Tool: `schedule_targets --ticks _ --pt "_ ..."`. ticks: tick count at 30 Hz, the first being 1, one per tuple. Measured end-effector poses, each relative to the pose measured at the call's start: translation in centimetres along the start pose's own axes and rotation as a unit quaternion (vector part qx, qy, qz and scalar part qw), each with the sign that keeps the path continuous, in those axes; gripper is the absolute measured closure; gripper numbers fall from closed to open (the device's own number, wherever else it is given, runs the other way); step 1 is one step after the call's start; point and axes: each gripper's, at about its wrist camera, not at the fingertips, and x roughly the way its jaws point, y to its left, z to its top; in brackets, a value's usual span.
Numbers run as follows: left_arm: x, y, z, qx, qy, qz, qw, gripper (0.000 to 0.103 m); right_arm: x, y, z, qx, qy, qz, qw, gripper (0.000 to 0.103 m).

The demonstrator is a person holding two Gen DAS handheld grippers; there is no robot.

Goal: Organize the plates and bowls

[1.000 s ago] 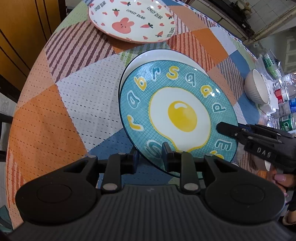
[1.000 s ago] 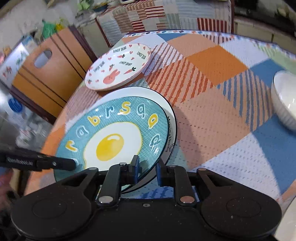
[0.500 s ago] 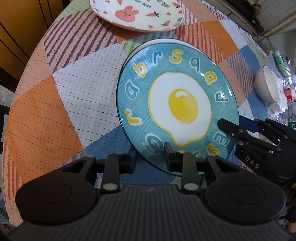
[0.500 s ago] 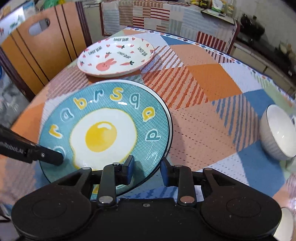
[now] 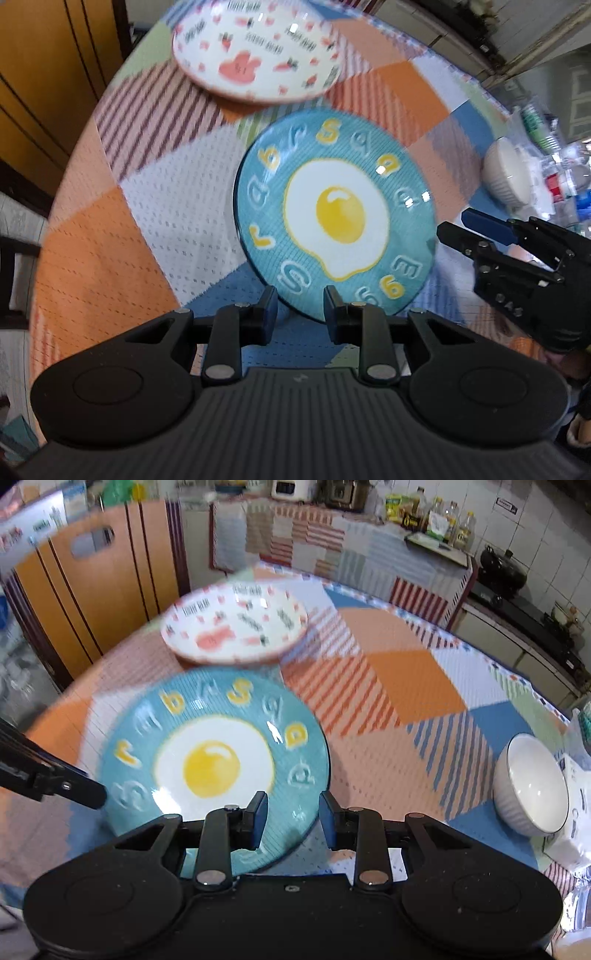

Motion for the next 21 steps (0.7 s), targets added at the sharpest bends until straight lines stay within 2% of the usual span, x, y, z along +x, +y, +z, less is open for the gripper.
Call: schedule_targets --ticks 2,4,6,9,16,19,21 --pt "-1.5 -0.4 0.2 0.014 -0.015 0.001 0.9998 0.078 -1.7 -0.4 0.8 0.012 -0.013 0.018 1.0 0.068" --pt "-3.1 -0.7 0.5 0.02 -0.045 0.02 0.9986 0.078 -3.4 -0.6 1.5 0.016 -0.023 0.035 0.999 0.068" --pt "-4.5 -1.0 0.8 0.03 -0.071 0.036 0.9964 0.078 -4.8 -0.3 2.0 -0.006 -0.031 0.049 0.998 0.068" --pt "-6.2 -1.0 1.4 0.033 -0.092 0.034 0.9946 0.077 -6.6 0.2 2.8 -0.032 -0.049 0.052 0.997 0.067" --pt "-8.6 -1.1 4.4 0.06 -0.126 0.058 0.9886 0.071 -8.8 1.1 5.6 -0.072 -0.083 0.07 0.991 0.051" --pt "-8.9 -0.8 5.8 0.068 -0.135 0.068 0.9862 0.061 -8.7 1.2 7.0 -0.074 -0.098 0.081 0.989 0.04" --pt "-9.0 -0.5 6.7 0.075 -0.14 0.074 0.9846 0.056 -8.3 1.1 8.0 -0.082 -0.106 0.089 0.987 0.037"
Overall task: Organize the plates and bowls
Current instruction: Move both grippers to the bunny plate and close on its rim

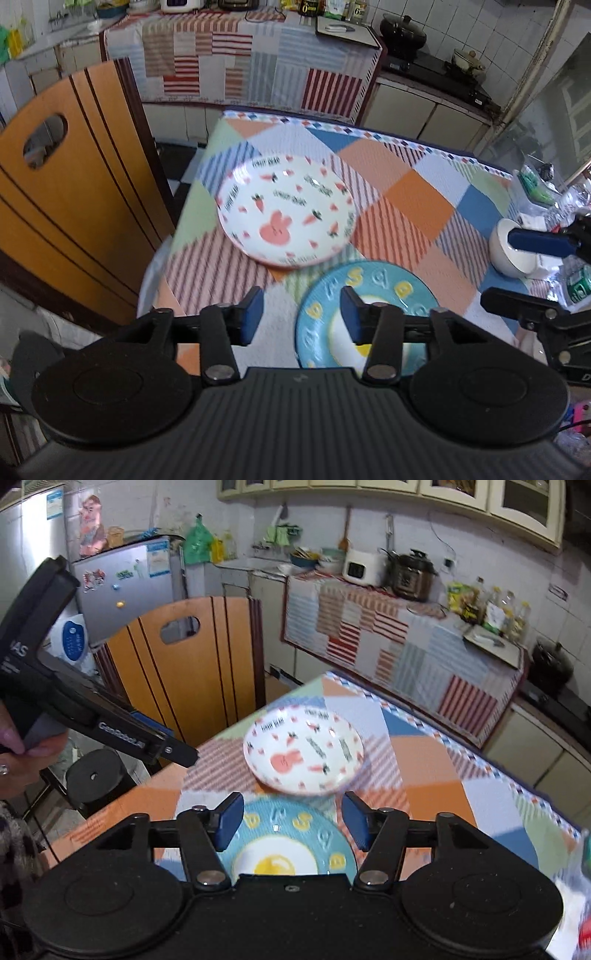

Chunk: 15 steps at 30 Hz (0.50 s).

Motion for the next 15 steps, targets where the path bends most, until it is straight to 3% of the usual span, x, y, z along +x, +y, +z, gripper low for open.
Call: schedule_targets --ticks 3,7,11,15 --pt "0.8 0.7 1.0 0.012 -0.007 0.011 0.9998 0.055 1.2 -0.8 1.2 -0.005 -0.024 0.015 1.0 0.03" --pt "3.9 2.2 1.8 0.011 -0.008 0.012 0.9998 0.054 2.9 -2.3 1.9 0.006 -0.075 0.018 0.997 0.028" --pt "7.6 3.2 2.0 0.015 -0.002 0.026 0.9995 0.054 5.9 -4.4 2.5 0.044 -0.07 0.046 0.996 0.028" --pt "11.1 4.6 2.0 -0.002 0.028 -0.003 0.9996 0.054 9.6 -6.2 2.3 0.086 -0.044 0.06 0.994 0.028"
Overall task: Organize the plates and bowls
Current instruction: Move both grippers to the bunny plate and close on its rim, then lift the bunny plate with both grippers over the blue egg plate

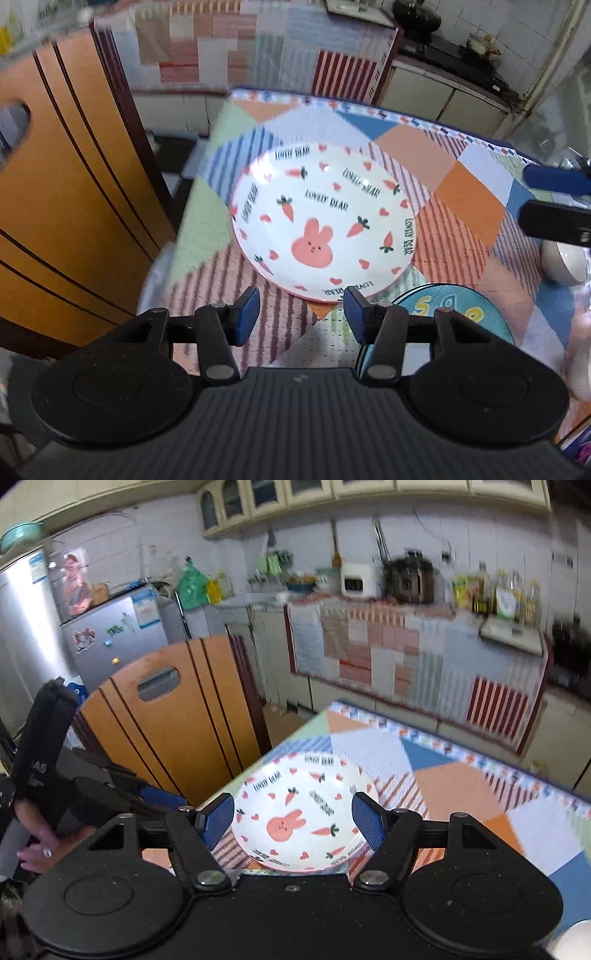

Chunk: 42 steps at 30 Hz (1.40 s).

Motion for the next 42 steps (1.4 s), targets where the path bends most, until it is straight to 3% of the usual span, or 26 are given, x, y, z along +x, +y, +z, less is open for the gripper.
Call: schedule_targets --ticks 3,7,14,16,18,23,26,27,28,30,34,42 --pt "1.9 0.7 0.0 -0.002 -0.007 0.001 1.0 0.054 2.9 -1.7 -0.8 0.017 0.033 0.018 0.999 0.028" --pt "3.6 1.3 -0.1 -0.006 -0.018 0.018 0.9997 0.054 6.3 -3.8 -2.4 0.075 0.049 0.01 0.996 0.028" --pt "5.9 2.1 0.2 -0.027 -0.013 -0.007 0.9995 0.057 10.4 -7.0 -4.9 0.175 0.059 0.011 0.983 0.029" --pt "6.0 2.4 -0.5 -0.029 -0.022 -0.008 0.9993 0.057 11.4 -7.6 -5.4 0.192 0.068 0.014 0.979 0.036" --pt "6.5 2.9 -1.1 -0.043 -0.021 -0.021 0.9986 0.058 12.4 -7.9 -5.8 0.195 0.088 0.034 0.976 0.051" --pt "7.0 3.8 -1.2 -0.053 -0.033 -0.036 0.9974 0.059 13.4 -8.4 -6.3 0.219 0.076 0.026 0.972 0.052" --pt "7.4 4.9 -1.5 -0.083 -0.043 -0.048 0.9945 0.067 13.9 -8.6 -6.2 0.221 0.067 0.013 0.973 0.053" --pt "7.4 5.3 -1.7 -0.105 -0.047 -0.053 0.992 0.072 14.1 -8.8 -6.2 0.222 0.066 0.013 0.973 0.059" --pt "7.2 5.7 -1.9 -0.13 -0.048 -0.065 0.9882 0.076 14.2 -8.9 -6.1 0.222 0.063 0.01 0.973 0.079" --pt "7.2 5.9 -2.2 -0.158 -0.045 -0.085 0.9828 0.085 14.2 -9.1 -6.0 0.22 0.058 -0.017 0.974 0.09" --pt "7.8 5.1 -1.5 -0.137 -0.043 -0.067 0.9873 0.087 14.9 -10.4 -6.3 0.254 0.059 0.006 0.965 0.091" --pt "9.0 5.0 -0.6 -0.154 -0.034 -0.052 0.9861 0.085 16.5 -11.1 -5.7 0.254 0.082 0.033 0.963 0.086"
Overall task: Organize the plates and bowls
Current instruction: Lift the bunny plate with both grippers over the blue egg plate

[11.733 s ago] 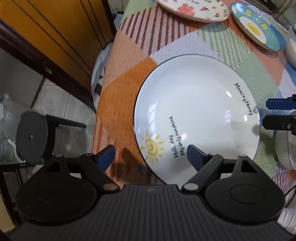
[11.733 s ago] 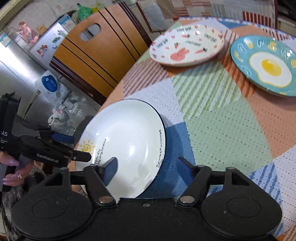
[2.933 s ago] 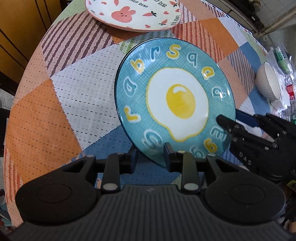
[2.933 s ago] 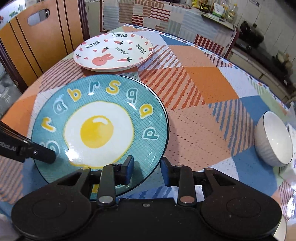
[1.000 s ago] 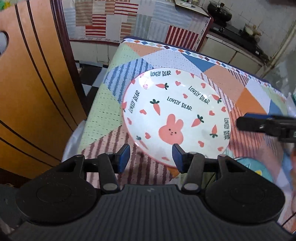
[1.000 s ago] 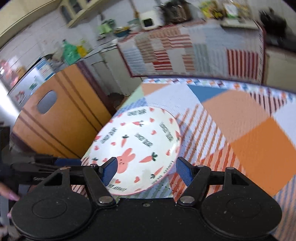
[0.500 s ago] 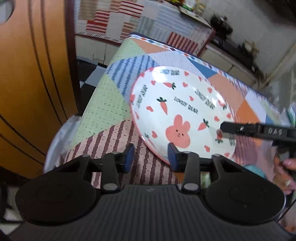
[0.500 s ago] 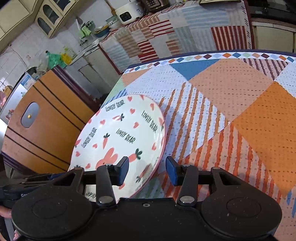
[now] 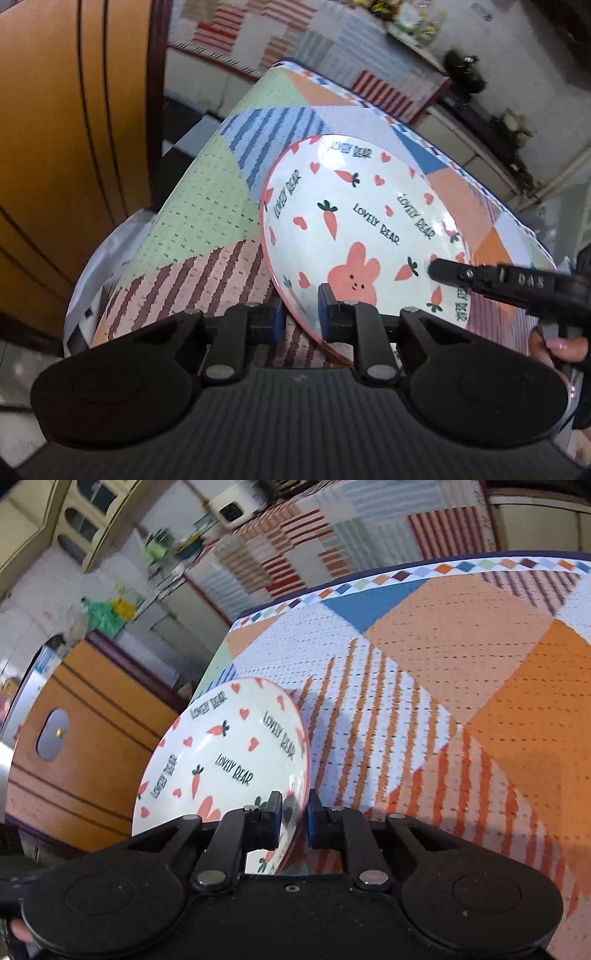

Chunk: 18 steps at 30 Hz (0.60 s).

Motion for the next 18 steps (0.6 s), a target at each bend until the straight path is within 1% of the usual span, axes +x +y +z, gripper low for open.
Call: schedule_targets --ticks 2,4,6,9,11,13,15,18 --pt "0.0 -0.4 -0.1 0.016 0.0 0.005 0.9999 0.085 -0.3 0.0 0.0 -0.016 0.009 0.002 1.0 0.088" --pt "-0.2 -0.5 -0.4 0.023 0.008 -0.001 0.9997 0.085 -0.8 -0.1 -0.3 -0.004 0.016 0.002 1.0 0.088" --pt "-0.8 -0.8 -0.7 0.033 0.008 -0.003 0.9994 0.083 -1.6 0.4 -0.7 -0.022 0.019 -0.004 1.0 0.088" --pt "-1.4 -1.7 -0.7 0.049 0.02 0.006 0.9986 0.081 -3.1 0.5 -1.1 -0.023 0.018 0.011 1.0 0.087" --pt "-2.0 -2.4 -0.9 0.068 0.014 0.019 0.9974 0.08 -3.5 0.7 -1.6 -0.033 0.023 0.007 0.999 0.086" --pt "-2.8 -3.0 -0.9 0.083 0.009 0.028 0.9961 0.08 -4.1 0.8 -2.2 -0.028 0.024 0.013 0.999 0.085" --pt "-3.8 -3.5 -0.9 0.094 0.003 0.031 0.9951 0.08 -4.6 1.0 -2.6 -0.037 0.022 0.014 0.999 0.085" --pt "-5.5 -4.3 -0.9 0.106 -0.01 0.031 0.9938 0.08 -5.9 1.5 -2.8 -0.033 0.006 0.023 0.999 0.085"
